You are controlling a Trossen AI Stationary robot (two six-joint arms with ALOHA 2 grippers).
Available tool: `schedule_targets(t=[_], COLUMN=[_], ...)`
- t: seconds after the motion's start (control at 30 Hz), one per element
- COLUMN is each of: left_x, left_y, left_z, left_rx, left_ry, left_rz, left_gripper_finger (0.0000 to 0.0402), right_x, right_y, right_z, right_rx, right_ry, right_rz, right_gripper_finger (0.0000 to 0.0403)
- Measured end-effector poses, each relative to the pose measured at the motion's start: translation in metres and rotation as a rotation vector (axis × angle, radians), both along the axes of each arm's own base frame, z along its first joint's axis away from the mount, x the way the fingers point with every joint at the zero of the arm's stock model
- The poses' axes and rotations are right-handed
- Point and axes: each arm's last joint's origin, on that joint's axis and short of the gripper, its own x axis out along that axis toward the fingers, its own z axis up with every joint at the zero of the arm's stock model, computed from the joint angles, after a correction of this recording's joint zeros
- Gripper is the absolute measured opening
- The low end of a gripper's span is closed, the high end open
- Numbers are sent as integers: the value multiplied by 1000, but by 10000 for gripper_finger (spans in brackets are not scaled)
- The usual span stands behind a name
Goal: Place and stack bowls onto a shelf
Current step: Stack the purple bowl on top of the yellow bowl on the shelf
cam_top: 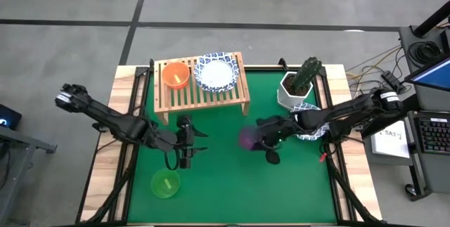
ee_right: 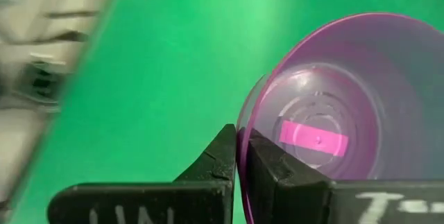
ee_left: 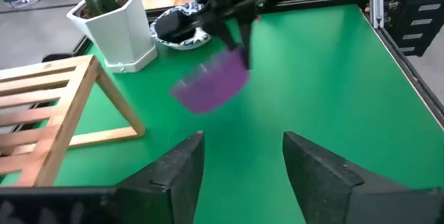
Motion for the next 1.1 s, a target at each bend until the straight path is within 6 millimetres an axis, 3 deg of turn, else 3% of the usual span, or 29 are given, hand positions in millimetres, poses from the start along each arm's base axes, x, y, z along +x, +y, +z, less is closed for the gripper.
schedule_targets(t=[0.2,0.37,0.63,0.87,1.1], left_x=[17,34,59,83,93], left_y=[-10,-17,-15,-8,-10], left_z=[-10,-23,-38,-62,-79], left_rx=[15,80,36,-56,-90], left_ry=[-11,-23,-55,-41,16], left_rz=[-85,-152,-300,-420,-467], left_gripper_finger=[226,237,231,231,221], right_x=[15,28,44,56,58], right_y=[14,20,25,29,29], right_z=[7,-1,-21,-24,-25], right_rx=[50,120,183,225,225], right_ry=[-216,-293,-268,-256,-255], right_rz=[218,346,436,505,530], right_gripper_finger=[9,9,9,8,8])
